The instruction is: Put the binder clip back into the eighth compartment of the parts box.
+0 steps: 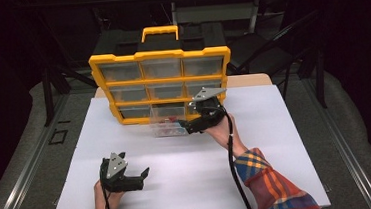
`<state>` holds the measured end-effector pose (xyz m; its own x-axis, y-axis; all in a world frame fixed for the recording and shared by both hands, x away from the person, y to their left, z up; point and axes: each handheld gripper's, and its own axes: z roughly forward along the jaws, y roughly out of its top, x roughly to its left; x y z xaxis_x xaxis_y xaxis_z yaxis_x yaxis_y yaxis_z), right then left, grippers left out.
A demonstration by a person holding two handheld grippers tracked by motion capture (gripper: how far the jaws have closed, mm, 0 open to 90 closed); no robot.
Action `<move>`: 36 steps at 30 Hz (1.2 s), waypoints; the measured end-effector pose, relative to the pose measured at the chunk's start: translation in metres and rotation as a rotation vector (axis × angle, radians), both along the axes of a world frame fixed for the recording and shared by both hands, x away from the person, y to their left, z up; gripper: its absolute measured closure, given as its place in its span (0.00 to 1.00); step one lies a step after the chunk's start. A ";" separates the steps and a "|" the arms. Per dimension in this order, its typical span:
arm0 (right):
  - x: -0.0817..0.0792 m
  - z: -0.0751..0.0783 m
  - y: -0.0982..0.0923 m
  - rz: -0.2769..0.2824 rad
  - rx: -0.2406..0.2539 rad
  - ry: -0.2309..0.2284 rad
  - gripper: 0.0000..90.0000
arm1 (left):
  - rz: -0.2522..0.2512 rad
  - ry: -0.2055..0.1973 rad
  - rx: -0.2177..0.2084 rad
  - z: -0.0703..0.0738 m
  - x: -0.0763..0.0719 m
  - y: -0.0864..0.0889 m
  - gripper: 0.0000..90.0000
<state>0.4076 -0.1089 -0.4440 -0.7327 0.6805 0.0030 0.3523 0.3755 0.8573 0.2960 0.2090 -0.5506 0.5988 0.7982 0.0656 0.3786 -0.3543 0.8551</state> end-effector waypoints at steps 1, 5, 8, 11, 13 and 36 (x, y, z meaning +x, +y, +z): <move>-0.002 0.000 -0.002 0.000 0.004 -0.001 0.04 | -0.002 0.001 0.004 0.000 0.000 0.000 0.00; -0.017 -0.002 -0.016 -0.004 0.023 -0.016 0.02 | -0.002 0.000 0.003 0.000 0.000 0.000 0.00; -0.026 -0.004 -0.023 -0.004 0.034 -0.021 0.01 | -0.003 0.002 0.002 0.000 0.000 0.000 0.00; -0.036 -0.007 -0.029 -0.003 0.039 -0.034 0.00 | -0.002 0.001 0.004 0.000 0.000 0.000 0.00; -0.043 -0.010 -0.034 -0.004 0.043 -0.041 0.00 | 0.000 -0.001 -0.001 0.000 0.000 0.000 0.00; -0.097 -0.050 -0.089 -0.093 0.006 -0.068 0.00 | -0.008 0.006 0.002 0.000 0.000 0.000 0.00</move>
<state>0.3107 -0.1977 -0.4941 -0.6650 0.7457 -0.0407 0.3261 0.3389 0.8825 0.2962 0.2093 -0.5503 0.6052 0.7935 0.0638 0.3807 -0.3590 0.8522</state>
